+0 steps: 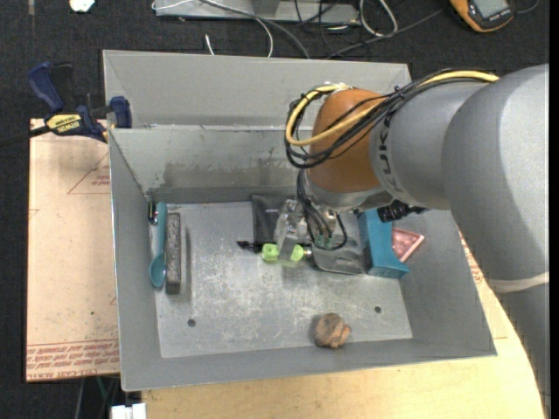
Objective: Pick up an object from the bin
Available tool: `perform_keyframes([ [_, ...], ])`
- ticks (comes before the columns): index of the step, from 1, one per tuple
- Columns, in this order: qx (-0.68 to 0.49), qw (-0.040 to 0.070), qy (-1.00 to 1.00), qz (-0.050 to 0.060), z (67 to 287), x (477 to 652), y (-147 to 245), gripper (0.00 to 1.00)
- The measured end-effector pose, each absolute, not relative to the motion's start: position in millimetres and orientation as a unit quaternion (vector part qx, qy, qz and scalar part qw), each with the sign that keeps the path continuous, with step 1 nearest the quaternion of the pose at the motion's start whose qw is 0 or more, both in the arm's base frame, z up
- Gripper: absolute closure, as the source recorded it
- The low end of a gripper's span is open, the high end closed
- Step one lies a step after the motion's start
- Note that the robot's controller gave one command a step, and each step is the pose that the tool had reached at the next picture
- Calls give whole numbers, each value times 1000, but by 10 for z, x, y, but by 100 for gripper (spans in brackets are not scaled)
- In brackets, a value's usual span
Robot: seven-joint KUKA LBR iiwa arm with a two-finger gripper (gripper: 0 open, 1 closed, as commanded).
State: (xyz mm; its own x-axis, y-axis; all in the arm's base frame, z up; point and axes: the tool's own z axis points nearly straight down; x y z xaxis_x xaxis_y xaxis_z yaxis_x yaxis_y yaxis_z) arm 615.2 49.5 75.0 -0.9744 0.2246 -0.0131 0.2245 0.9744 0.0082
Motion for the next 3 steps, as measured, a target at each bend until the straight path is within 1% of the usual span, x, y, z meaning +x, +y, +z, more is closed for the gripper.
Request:
perform_keyframes([
  [1,113,5,994,3,720,6134,493,0],
  [2,113,4,994,3,715,6128,495,100],
  [3,113,4,994,3,715,6128,495,100],
])
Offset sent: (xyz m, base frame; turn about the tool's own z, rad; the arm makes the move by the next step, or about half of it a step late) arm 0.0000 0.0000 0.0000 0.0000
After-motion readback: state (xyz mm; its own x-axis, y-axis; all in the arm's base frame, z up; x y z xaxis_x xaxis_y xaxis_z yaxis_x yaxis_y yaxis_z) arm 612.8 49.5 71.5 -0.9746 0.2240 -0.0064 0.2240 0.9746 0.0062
